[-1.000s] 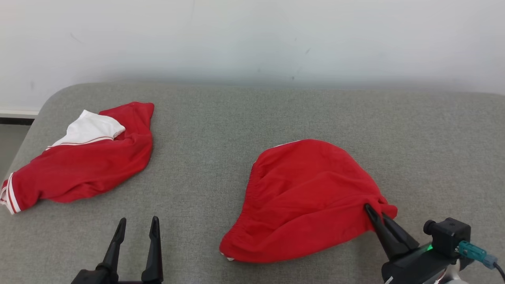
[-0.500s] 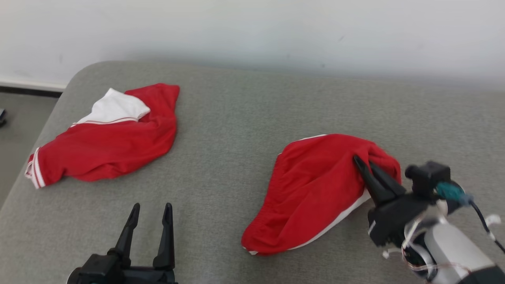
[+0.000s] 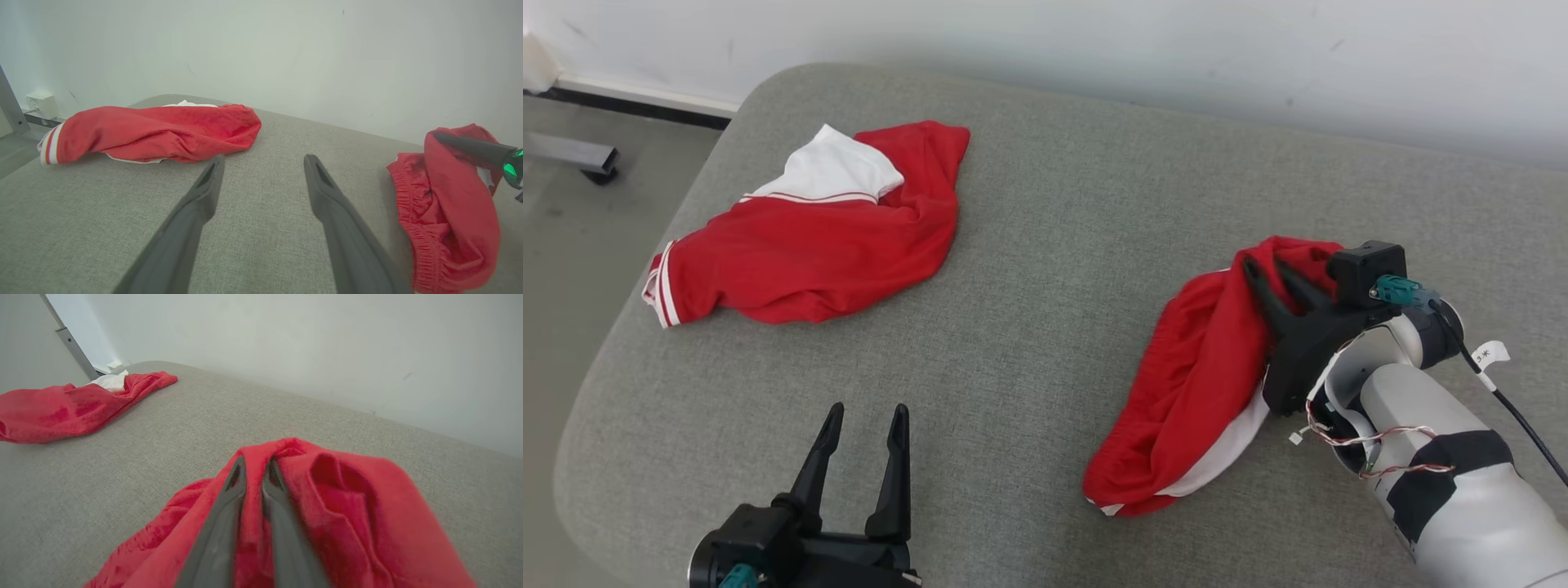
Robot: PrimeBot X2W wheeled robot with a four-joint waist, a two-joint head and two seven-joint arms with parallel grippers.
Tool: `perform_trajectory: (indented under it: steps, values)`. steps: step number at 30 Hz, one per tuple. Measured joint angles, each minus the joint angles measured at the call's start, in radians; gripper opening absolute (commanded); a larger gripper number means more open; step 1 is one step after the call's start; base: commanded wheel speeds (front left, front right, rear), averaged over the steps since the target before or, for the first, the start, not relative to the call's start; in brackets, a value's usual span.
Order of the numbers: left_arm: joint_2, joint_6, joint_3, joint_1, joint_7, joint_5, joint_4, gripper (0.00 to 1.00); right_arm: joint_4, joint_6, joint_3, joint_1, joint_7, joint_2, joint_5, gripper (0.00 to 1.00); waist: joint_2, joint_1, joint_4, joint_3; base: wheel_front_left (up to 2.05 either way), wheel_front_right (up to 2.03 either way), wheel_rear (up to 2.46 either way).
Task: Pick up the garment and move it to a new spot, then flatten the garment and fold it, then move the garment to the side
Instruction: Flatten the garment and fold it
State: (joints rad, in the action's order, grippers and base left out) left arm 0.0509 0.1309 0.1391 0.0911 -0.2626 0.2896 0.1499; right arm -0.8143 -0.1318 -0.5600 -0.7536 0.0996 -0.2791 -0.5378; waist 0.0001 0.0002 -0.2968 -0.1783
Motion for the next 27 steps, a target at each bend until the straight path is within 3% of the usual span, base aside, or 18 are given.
perform_trajectory:
  steps: [7, 14, 20, 27]
  values:
    - [0.000, -0.003, -0.003, 0.011, 0.000, 0.000, 0.004, 1.00, -0.069, 0.000, -0.069, -0.045, 0.113, 0.018, -0.065, 1.00, 0.0000, 0.0000, 0.008, -0.008, 0.00, 0.00, 0.00]
    - [0.000, -0.003, -0.035, 0.002, 0.000, -0.018, 0.003, 1.00, 0.030, 0.000, -0.092, 0.006, 0.160, -0.026, -0.146, 1.00, 0.0000, -0.0002, 0.063, 0.017, 0.00, 0.00, 0.00]
    - [0.000, -0.002, -0.074, -0.026, 0.000, -0.049, -0.010, 1.00, 0.222, 0.000, 0.048, 0.202, 0.164, -0.097, -0.128, 1.00, 0.0000, -0.0002, 0.116, 0.054, 0.00, 0.00, 0.00]
    - [0.000, -0.002, -0.091, -0.032, 0.000, -0.059, -0.020, 1.00, 0.291, 0.000, 0.111, 0.361, 0.164, -0.093, -0.098, 1.00, 0.0000, -0.0003, 0.145, 0.075, 0.00, 0.00, 0.00]
